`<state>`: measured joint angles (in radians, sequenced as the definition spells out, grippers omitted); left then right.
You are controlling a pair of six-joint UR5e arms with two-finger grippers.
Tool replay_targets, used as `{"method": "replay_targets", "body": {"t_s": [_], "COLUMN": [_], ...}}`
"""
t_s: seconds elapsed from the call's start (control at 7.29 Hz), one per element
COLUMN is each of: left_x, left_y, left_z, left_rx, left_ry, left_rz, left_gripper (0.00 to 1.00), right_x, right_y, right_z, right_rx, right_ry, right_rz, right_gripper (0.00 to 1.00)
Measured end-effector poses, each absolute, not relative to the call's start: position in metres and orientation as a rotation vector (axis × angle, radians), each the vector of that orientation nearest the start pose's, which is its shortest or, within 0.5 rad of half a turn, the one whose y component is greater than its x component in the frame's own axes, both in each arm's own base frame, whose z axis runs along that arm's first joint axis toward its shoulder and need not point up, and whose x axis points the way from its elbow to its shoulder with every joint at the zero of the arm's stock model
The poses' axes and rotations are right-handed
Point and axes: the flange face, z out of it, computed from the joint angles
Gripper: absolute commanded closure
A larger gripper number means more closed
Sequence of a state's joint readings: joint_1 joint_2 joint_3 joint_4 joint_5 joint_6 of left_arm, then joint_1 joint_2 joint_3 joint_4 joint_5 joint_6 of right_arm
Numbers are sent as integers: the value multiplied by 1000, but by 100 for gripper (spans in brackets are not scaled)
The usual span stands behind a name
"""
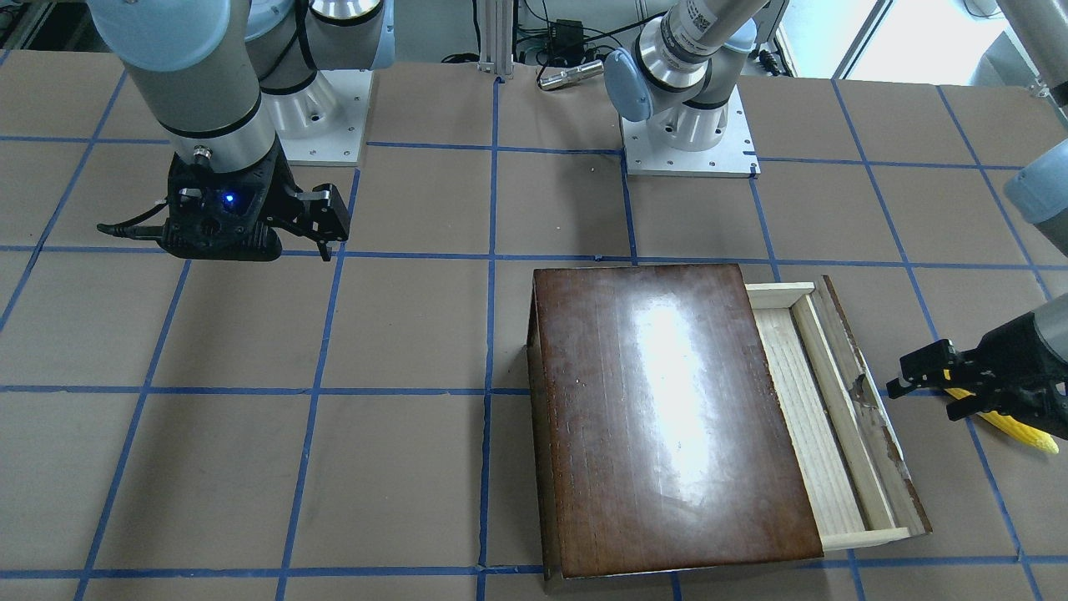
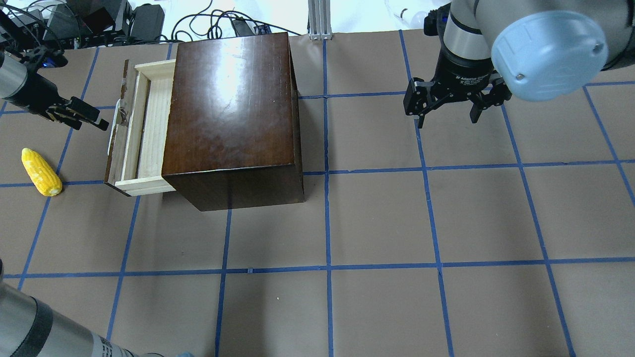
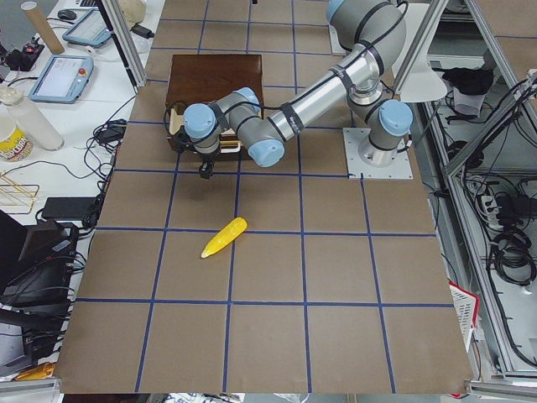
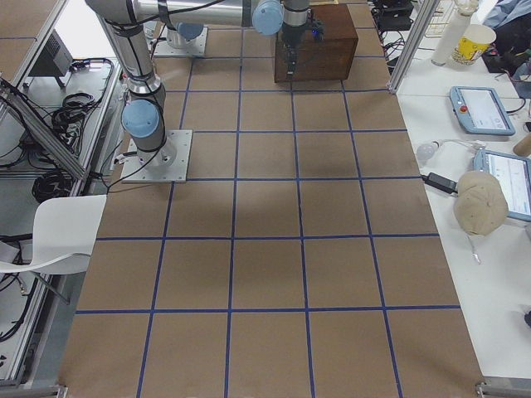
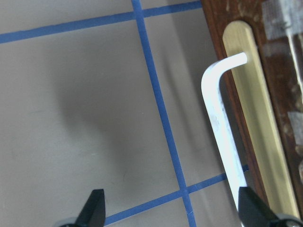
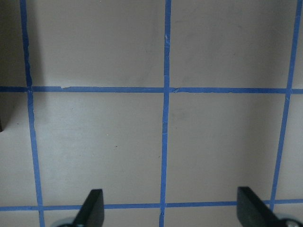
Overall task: Open drawer and put corn inside
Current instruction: 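Release the handle and move the left gripper over the yellow corn, then lower the left gripper and grasp the yellow corn cob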
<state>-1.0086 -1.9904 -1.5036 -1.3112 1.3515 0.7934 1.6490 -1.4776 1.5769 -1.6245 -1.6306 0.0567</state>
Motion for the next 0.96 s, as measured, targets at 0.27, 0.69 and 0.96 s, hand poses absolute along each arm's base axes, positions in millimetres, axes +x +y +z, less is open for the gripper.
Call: {"method": "replay_targets", "body": {"t_s": [0.27,0.69,0.96], "left_x": [231,275,320], "left_y": [-611,-593,-575], "left_z": [328,328,315], "left_rx": [136,-218,-393], "left_ry": [3276,3244,3229], "left_rz": [-70,-44,-43], "left_gripper": [0,0,0], "right_x": [168,168,168], "right_y": [-513,-513,-513], "right_z": [443,443,443], "right_rx": [-37,-37,-37], "right_ry": [3203,3203,3204], "right_rz": [67,66,65], "right_gripper": [0,0,0]}}
